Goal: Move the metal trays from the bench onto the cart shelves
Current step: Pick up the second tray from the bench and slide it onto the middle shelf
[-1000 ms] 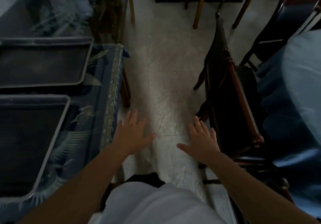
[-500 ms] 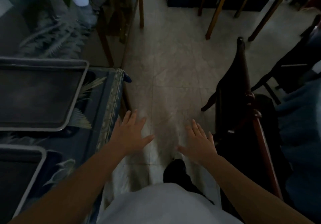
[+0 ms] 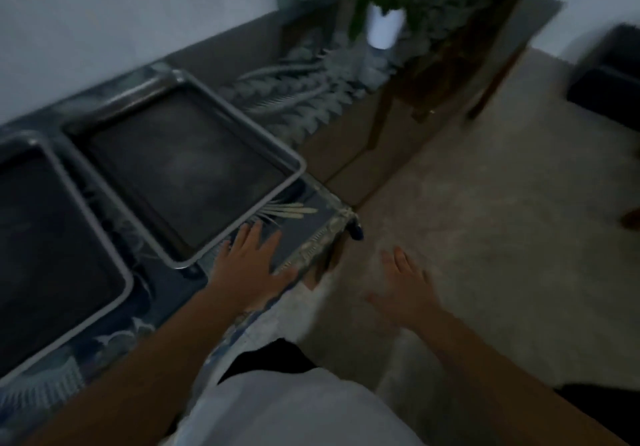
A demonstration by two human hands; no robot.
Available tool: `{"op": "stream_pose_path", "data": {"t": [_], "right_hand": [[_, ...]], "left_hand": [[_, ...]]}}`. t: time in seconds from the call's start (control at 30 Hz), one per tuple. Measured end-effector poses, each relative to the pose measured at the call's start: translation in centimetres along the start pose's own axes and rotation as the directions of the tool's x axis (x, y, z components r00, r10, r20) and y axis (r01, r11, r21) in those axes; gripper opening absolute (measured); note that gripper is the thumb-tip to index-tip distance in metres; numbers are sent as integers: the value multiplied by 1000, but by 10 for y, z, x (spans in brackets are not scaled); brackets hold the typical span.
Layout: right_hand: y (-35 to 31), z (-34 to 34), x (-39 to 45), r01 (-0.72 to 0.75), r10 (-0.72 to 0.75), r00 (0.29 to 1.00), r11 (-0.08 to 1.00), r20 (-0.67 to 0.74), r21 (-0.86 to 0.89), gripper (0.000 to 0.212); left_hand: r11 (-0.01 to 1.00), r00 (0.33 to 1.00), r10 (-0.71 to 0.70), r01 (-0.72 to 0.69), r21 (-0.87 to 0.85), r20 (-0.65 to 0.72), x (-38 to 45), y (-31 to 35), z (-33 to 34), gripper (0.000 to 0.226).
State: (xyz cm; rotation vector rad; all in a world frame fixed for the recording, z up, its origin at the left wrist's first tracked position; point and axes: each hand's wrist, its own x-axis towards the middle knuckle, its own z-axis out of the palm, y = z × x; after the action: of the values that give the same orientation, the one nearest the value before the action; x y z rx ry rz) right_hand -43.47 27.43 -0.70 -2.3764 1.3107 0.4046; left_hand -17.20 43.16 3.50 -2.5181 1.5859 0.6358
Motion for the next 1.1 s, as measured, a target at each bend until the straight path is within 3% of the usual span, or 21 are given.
{"op": "stream_pose_path", "data": {"t": [0.13, 0.27, 0.43, 0.63, 0.73, 0.83, 1.0, 1.1], "right_hand": [[-66, -25, 74, 309, -308, 951, 951, 27, -22, 102], [-133, -32, 129, 486, -473, 871, 868, 131, -101, 96], [-195, -30, 174, 619, -609, 782, 732, 133, -285, 86], [-214, -30, 206, 737, -763, 641, 583, 80, -342, 52], [-212, -32, 214, 765, -796, 603, 555, 60, -326, 42], [-206, -33, 216, 786, -802, 587, 531, 113, -319, 34], [-178, -41, 217, 850, -784, 527, 497, 329, -177, 34], [-157, -46, 217, 847, -687, 513, 501, 515, -177, 35]], "left_hand": [[967, 972, -233, 233, -102, 12, 7, -55, 6, 99], [905, 923, -383, 384, -184, 42, 20, -90, 23, 93], [863, 898, -428, 441, -249, 107, 30, -104, 43, 85], [766, 842, -538, 470, -438, -37, 30, -97, 56, 55], [643, 755, -648, 468, -606, -103, 33, -92, 55, 31], [458, 681, -730, 425, -781, -57, 33, -81, 56, 24], [452, 700, -713, 508, -733, 46, 24, -52, 64, 22], [451, 724, -655, 605, -656, 217, 14, -31, 68, 22]]}}
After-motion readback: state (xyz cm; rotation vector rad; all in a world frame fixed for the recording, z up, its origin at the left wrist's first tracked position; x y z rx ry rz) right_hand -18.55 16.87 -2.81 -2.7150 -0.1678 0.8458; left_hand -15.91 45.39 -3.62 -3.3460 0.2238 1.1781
